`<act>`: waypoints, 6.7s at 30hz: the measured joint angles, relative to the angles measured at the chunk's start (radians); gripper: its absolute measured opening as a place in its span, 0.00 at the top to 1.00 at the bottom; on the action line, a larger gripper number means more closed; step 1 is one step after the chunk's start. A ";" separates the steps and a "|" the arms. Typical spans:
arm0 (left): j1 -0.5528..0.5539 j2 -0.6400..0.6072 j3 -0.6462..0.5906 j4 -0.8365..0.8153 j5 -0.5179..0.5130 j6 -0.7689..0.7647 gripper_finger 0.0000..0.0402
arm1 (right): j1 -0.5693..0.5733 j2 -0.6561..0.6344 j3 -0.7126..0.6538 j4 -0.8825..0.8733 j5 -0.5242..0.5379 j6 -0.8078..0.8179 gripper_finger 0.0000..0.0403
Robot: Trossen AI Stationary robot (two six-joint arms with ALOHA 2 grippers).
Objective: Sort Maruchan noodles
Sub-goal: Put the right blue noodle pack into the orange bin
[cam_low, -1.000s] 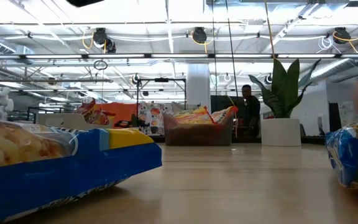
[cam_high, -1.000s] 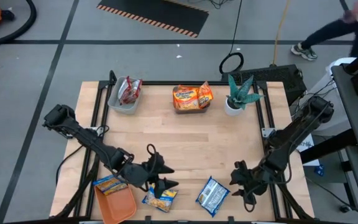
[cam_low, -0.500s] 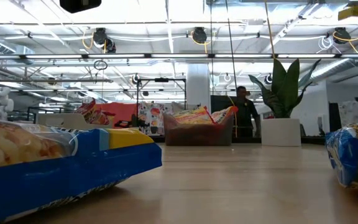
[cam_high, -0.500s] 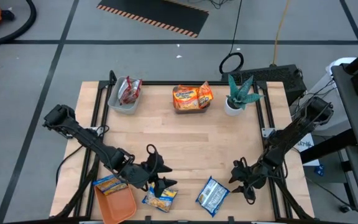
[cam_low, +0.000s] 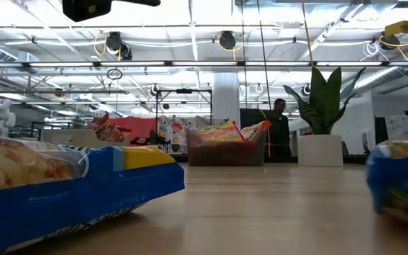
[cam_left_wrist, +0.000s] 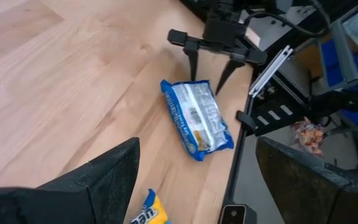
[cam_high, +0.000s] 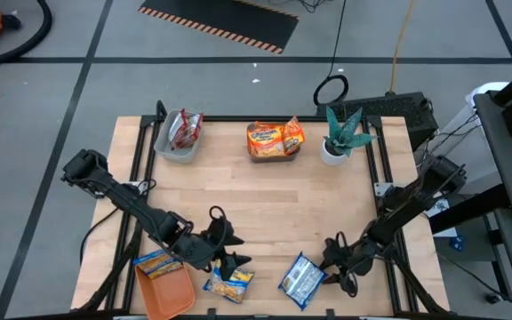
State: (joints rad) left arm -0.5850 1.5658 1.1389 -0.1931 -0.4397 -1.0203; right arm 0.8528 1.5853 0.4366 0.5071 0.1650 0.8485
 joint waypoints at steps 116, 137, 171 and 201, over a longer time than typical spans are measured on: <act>0.510 0.259 0.000 0.496 0.276 0.904 0.20 | -0.710 -0.668 0.195 -0.378 -0.017 0.580 1.00; 0.506 0.301 0.000 0.569 0.274 0.854 0.58 | -0.758 -0.657 0.195 -0.393 -0.123 0.515 1.00; 0.448 0.119 0.000 0.313 0.317 0.701 0.67 | -1.083 -0.831 0.194 -0.417 -0.509 0.214 0.63; -0.198 -0.278 0.000 -0.479 0.343 -0.154 0.67 | -1.107 -0.867 0.194 -0.503 -0.481 0.241 0.64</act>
State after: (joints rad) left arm -0.7825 1.2873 1.1389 -0.6725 -0.0965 -1.1747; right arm -0.2539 0.7181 0.6304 0.0040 -0.3163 1.0895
